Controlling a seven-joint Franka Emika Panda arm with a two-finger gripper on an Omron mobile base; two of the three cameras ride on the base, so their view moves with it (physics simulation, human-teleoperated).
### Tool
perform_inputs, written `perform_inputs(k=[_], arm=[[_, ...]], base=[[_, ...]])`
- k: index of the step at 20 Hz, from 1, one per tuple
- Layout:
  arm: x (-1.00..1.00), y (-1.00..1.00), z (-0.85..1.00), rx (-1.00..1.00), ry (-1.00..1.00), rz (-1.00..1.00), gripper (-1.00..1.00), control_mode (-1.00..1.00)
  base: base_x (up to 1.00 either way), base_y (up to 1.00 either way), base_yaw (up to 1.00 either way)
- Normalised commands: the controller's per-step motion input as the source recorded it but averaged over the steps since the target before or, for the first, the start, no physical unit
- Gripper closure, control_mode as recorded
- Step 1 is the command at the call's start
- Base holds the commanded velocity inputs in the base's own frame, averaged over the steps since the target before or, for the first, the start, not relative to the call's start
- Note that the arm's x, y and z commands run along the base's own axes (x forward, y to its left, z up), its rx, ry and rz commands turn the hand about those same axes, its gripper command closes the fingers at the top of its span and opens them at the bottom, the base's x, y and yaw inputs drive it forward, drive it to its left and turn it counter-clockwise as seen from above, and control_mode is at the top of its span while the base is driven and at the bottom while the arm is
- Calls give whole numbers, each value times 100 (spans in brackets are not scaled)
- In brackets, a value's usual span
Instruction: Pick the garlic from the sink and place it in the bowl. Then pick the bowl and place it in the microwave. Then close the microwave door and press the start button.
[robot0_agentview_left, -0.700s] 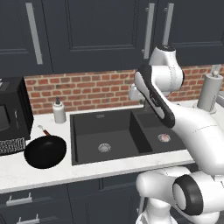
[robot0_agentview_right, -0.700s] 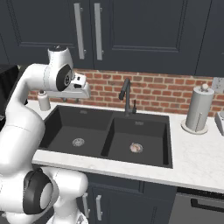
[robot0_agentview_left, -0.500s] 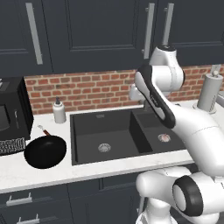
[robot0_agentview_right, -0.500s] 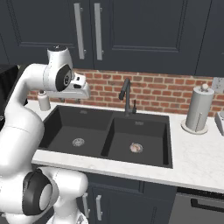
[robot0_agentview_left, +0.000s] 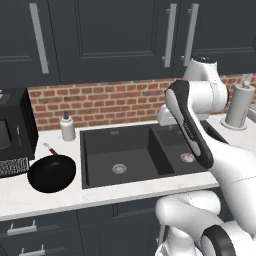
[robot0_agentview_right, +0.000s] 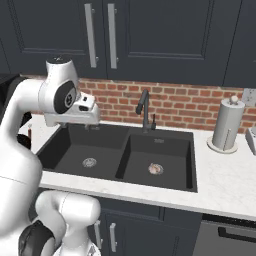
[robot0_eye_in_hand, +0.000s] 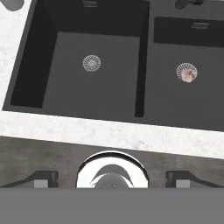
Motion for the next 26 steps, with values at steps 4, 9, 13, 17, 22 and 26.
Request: perform_inputs(k=[4, 9, 13, 17, 22, 26], arm=[[-47, -38, -21, 0, 3, 0, -100, -100], [-2, -52, -31, 0, 0, -3, -100, -100], [13, -68, -28, 0, 0, -3, -100, -100], [24, -72, -31, 0, 0, 0, -100, -100], [43, -53, -28, 0, 0, 0, -100, -100], [32, -47, -28, 0, -1, 0, -100, -100]], base=[[0, 0, 0], [0, 0, 0], [0, 0, 0], [0, 0, 0], [0, 0, 0], [0, 0, 0]])
